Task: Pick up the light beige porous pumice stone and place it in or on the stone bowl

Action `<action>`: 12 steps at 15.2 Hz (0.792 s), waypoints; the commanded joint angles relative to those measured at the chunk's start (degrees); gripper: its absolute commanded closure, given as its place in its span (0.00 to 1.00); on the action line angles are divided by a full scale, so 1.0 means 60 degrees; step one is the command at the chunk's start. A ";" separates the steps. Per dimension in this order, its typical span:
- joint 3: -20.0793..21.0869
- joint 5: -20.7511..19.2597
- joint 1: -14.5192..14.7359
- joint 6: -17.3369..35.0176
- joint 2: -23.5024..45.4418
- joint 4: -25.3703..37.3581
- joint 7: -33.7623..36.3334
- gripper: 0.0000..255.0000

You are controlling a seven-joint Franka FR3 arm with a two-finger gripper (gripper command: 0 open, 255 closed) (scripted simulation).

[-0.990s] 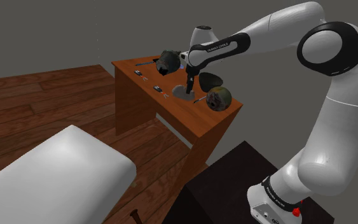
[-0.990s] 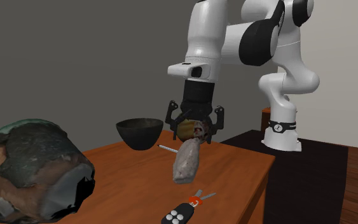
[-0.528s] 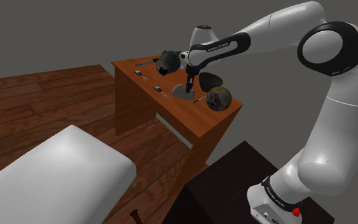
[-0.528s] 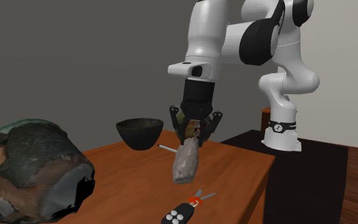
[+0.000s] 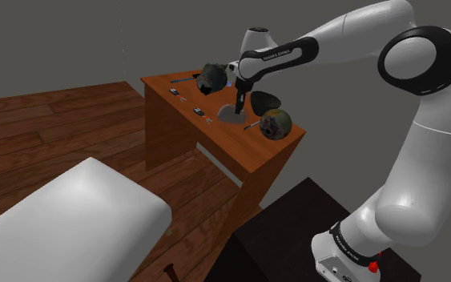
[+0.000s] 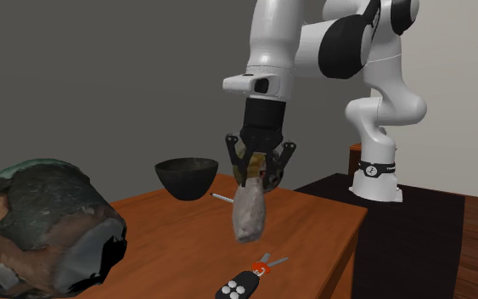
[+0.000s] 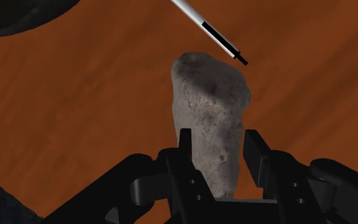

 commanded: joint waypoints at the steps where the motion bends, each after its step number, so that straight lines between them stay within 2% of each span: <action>1: 0.0008 0.0005 0.0018 -0.0187 -0.0155 0.0033 -0.0002 1.00; 12: 0.0025 0.0071 0.0029 -0.1400 -0.0728 0.0680 -0.0161 1.00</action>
